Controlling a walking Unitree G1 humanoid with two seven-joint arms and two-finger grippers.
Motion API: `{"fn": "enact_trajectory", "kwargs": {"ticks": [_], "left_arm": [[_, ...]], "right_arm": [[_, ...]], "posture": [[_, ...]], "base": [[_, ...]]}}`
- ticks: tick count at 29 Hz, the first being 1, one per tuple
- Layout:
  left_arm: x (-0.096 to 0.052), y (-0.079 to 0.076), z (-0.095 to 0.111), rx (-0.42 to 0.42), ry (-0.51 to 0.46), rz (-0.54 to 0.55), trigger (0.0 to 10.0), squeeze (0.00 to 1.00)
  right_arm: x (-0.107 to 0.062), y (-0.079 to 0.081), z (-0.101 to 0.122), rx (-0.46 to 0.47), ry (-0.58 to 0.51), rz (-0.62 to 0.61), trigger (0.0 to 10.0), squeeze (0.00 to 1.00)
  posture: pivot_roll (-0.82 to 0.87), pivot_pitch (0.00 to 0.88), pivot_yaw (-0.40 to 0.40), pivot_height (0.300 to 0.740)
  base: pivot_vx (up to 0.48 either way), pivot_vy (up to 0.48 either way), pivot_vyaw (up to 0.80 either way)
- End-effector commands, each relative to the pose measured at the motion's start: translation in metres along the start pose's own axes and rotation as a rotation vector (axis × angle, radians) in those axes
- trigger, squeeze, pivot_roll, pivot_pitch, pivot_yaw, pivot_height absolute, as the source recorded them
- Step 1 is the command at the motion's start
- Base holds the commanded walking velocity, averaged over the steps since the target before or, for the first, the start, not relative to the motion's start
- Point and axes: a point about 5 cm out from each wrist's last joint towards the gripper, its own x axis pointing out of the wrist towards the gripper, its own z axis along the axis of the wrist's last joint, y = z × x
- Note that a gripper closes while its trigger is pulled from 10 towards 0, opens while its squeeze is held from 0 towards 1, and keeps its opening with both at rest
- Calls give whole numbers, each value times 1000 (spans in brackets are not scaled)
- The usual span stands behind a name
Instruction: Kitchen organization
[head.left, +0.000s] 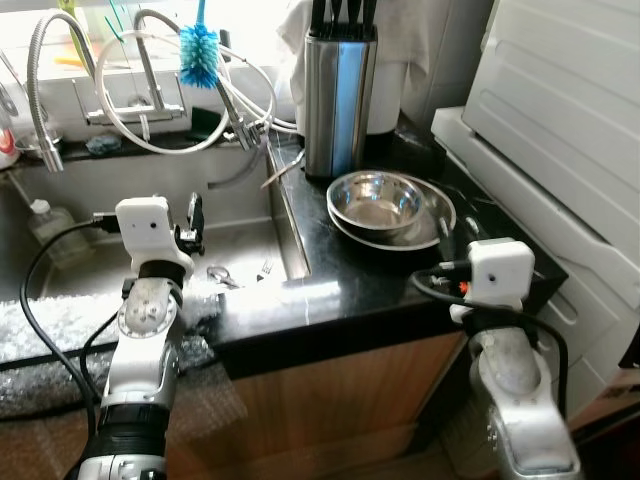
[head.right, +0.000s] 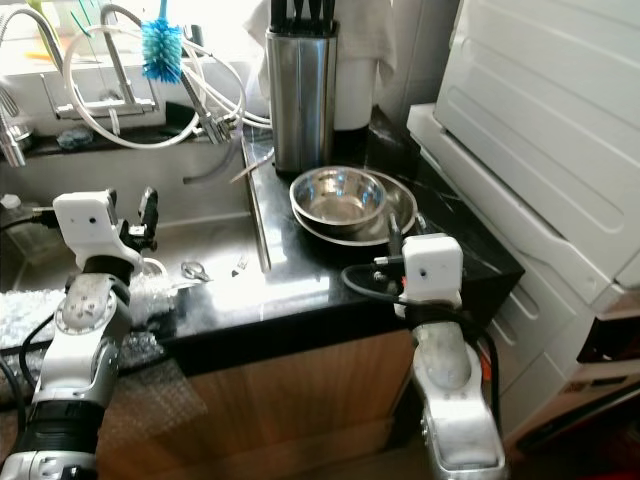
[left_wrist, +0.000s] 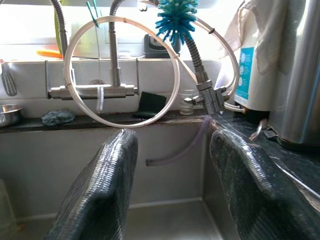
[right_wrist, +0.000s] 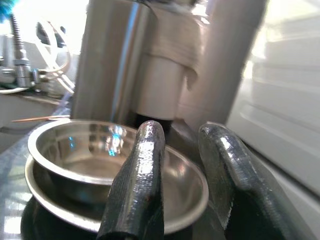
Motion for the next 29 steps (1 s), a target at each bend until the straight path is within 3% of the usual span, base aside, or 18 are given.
{"fn": "enact_trajectory", "kwargs": {"ticks": [1,5,8,9,15,24,29], "left_arm": [[0,-3,3,6,-3,-9,10000,0],[0,-5,3,9,-3,-23,10000,0],[0,-6,2,9,-3,-25,10000,0],[0,-7,3,10,-3,-29,10000,0],[2,-7,3,13,-2,-33,10000,0],[2,-10,3,17,-1,-49,10000,0],[2,-10,2,20,1,-50,10000,0]], "right_arm": [[6,2,7,-1,14,47,10000,0],[22,-17,12,244,77,-125,10000,0],[29,-23,11,303,98,-166,10000,0],[33,-25,10,349,109,-173,10000,1000],[44,-25,7,514,164,-191,10000,1000],[65,-26,7,672,213,-197,10000,1000],[69,-26,7,684,227,-187,10000,1000]], "posture": [[-164,0,-9,740],[-164,0,-11,740],[-163,0,-11,740],[-161,0,-10,740],[-165,0,-9,740],[-161,0,-10,740],[-162,0,-10,740]], "base": [[0,0,0],[0,0,0],[0,0,0],[0,0,0],[0,0,0],[0,0,0],[0,0,0]]}}
